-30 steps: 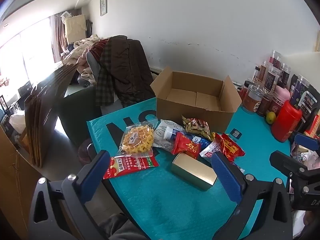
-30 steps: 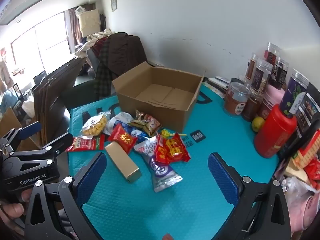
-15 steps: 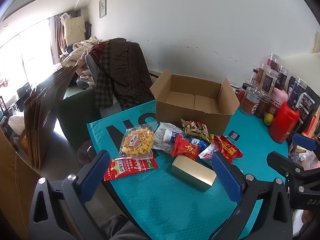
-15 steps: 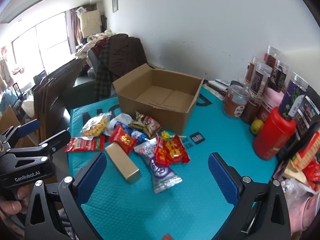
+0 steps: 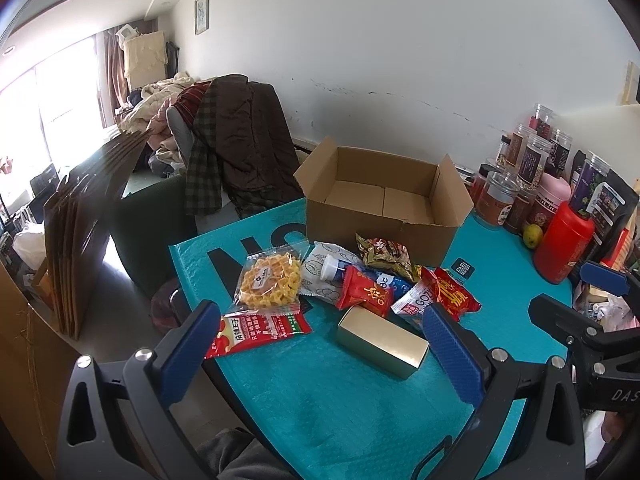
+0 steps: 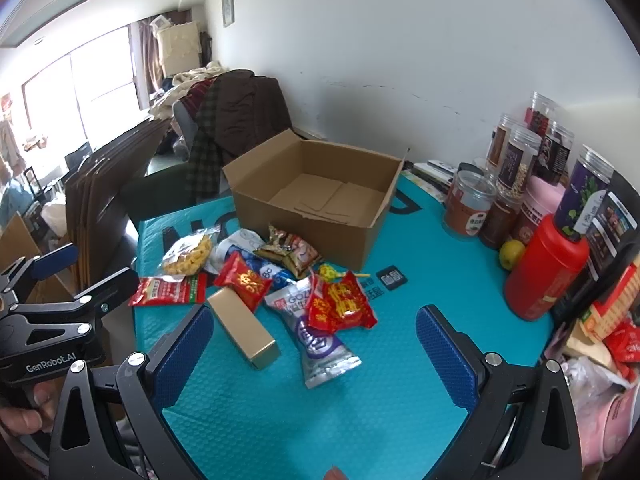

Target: Organize snacks

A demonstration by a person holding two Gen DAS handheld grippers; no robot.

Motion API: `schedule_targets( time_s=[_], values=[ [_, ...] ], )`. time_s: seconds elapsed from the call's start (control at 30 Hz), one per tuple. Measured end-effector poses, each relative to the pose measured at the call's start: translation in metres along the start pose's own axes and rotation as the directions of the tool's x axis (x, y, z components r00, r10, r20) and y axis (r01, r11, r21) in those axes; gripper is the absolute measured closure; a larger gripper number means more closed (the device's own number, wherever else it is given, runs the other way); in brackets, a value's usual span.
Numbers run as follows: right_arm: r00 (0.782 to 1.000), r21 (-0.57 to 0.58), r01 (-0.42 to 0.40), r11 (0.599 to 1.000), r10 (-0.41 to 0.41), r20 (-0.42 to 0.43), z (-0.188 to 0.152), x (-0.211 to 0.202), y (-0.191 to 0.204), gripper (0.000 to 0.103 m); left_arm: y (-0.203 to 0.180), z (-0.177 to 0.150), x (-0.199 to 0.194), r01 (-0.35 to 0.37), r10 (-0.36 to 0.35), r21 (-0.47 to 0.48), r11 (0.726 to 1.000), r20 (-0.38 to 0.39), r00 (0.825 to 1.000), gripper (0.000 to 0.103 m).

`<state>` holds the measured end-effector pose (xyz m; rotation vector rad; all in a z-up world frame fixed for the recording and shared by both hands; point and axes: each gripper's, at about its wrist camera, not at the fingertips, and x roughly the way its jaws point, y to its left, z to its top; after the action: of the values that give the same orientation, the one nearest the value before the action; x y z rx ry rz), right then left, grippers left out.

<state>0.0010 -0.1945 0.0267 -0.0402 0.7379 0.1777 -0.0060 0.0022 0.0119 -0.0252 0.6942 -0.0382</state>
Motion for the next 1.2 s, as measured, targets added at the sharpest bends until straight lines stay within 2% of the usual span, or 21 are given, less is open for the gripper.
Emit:
schedule_targets(
  time_s=[1.2],
  values=[
    [1.0, 0.0, -0.001, 1.0, 0.001, 0.017, -0.0007, -0.0027, 0.0018, 0.0, -0.0015, -0.0046, -0.0023, 0.024, -0.024, 0.019, 1.0, -0.007, 1.0, 0.0]
  ],
)
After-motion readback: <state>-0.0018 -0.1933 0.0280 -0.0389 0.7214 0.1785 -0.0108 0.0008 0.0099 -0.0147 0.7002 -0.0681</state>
